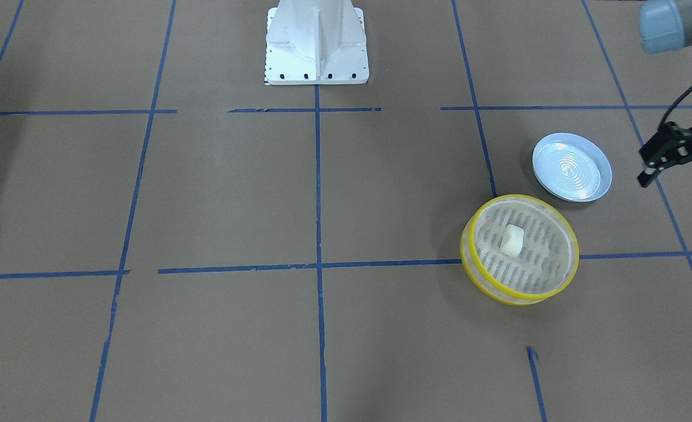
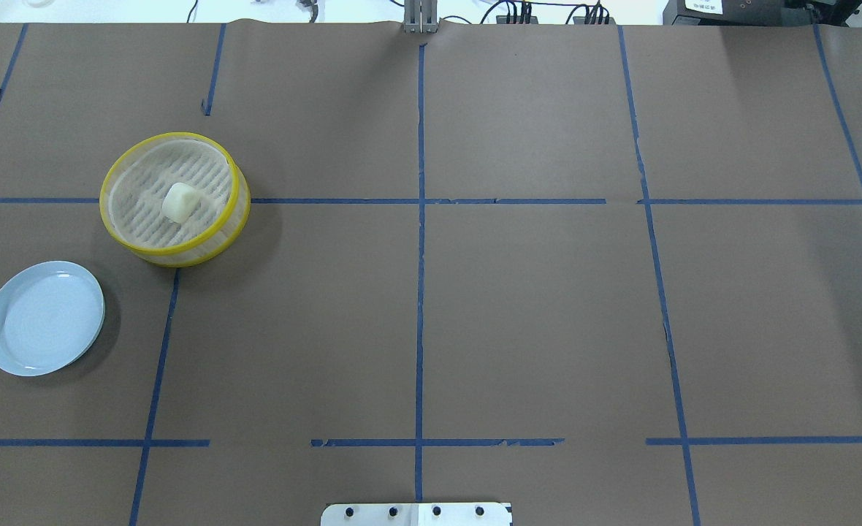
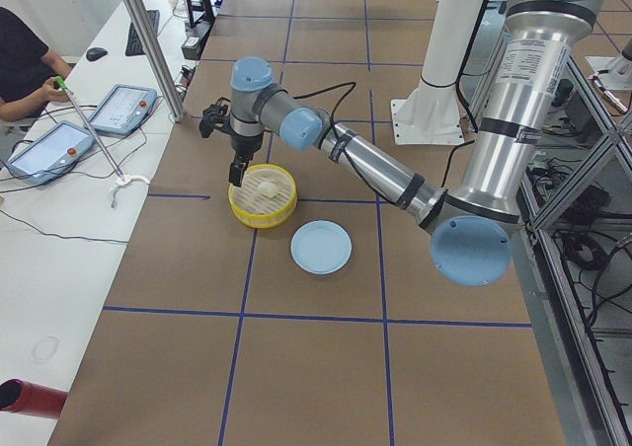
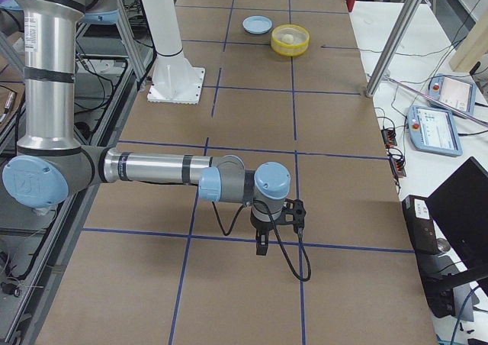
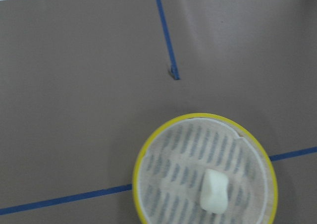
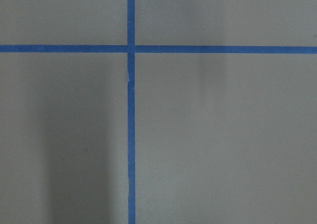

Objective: Place bun in steamer

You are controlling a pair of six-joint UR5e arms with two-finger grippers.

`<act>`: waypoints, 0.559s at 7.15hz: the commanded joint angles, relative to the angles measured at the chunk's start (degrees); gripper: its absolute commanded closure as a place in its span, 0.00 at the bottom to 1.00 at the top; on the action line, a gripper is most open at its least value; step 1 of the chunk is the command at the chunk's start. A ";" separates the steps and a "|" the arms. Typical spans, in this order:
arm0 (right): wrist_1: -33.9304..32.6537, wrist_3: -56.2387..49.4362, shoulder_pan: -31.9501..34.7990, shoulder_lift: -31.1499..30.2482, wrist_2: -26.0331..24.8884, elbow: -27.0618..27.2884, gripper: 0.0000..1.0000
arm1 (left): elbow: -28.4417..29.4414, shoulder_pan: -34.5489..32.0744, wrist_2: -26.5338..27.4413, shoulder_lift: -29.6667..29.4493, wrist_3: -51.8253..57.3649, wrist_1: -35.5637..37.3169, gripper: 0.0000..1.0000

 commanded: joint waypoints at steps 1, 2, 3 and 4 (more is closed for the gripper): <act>0.00 0.00 0.03 0.00 0.00 0.00 0.00 | 5.85 -8.31 -0.51 7.36 18.65 2.58 0.00; 0.00 0.00 -0.06 0.00 0.00 0.00 0.00 | 7.02 -10.87 -0.52 12.54 22.38 2.40 0.00; 0.00 0.00 0.03 0.00 0.00 0.00 0.00 | 7.64 -13.33 -0.52 15.89 24.85 2.31 0.00; 0.00 0.00 -0.06 0.00 0.00 0.00 0.00 | 8.25 -15.44 -0.52 17.23 25.49 2.40 0.00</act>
